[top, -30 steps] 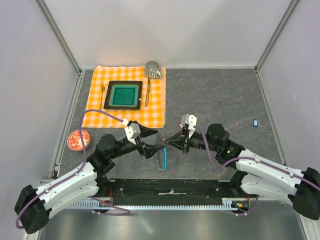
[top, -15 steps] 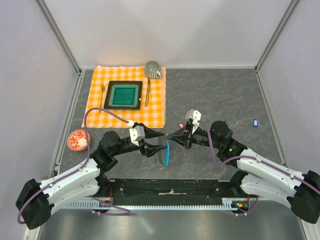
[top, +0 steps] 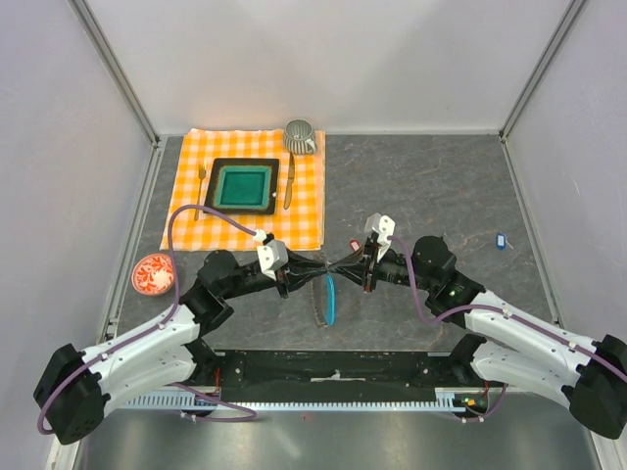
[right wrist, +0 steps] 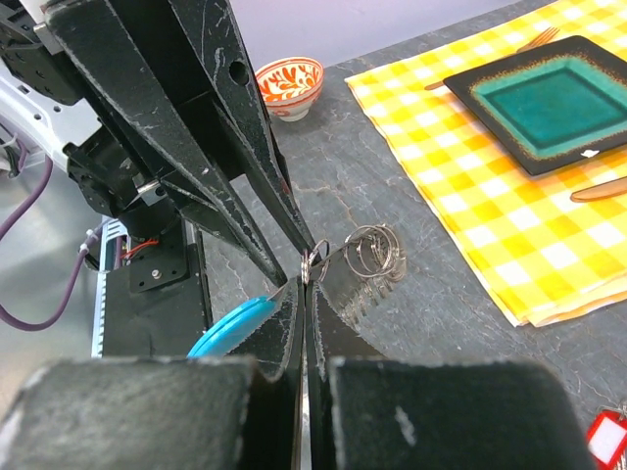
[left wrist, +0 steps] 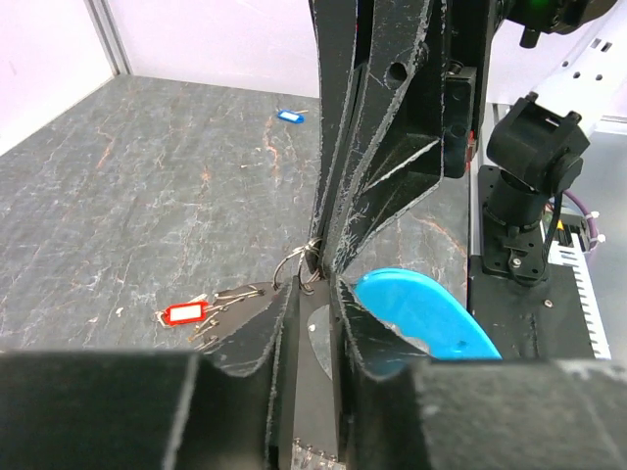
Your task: Put the keys on the keyring
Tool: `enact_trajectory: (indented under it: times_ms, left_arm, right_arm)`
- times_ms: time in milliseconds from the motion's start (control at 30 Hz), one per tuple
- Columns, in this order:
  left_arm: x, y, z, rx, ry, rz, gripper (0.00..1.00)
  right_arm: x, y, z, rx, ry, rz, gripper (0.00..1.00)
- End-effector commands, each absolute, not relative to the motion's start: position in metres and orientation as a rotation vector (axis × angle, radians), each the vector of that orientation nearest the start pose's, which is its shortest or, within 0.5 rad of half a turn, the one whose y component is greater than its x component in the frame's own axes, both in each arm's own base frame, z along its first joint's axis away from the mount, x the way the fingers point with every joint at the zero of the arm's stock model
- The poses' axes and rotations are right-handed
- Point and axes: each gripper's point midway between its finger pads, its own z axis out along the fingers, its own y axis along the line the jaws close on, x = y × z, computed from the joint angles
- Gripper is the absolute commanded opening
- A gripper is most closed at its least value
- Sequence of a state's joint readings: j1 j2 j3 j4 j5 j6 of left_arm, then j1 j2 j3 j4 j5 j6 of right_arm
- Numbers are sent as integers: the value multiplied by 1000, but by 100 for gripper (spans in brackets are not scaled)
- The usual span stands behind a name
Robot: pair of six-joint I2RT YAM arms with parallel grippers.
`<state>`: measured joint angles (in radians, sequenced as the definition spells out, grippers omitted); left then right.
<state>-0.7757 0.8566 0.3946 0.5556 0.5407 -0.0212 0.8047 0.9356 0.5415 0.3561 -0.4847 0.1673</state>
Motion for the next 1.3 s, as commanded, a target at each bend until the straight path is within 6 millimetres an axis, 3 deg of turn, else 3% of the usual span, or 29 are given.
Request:
enact_trajectory:
  times_ms: [0,300,600,700,1000,1267]
  left_arm:
    - [153,-296,276,1007,1092,-1076,18]
    - [142,-297,283,1041,1068,-1133,11]
    - [132,-308,274,1126,1064,-1215,23]
    - [128,-308,277,1144,1045,-1231,23]
    - [121,-307,269,1182,1066,-1252,3]
    - [127,-303,259,1160,1134,-1218,17]
  right_arm:
    - [159,312,278,-945,1309,1175,0]
    - [161,313,264,-976,1346,1160,2]
    - [153,320,256,-1031,1361,1216,2]
    - [153,320,255,-1039,1367,1214,2]
    - [166,314,254,-983,1405,1140,2]
    - [167,309,259,-958,1405,1118,1]
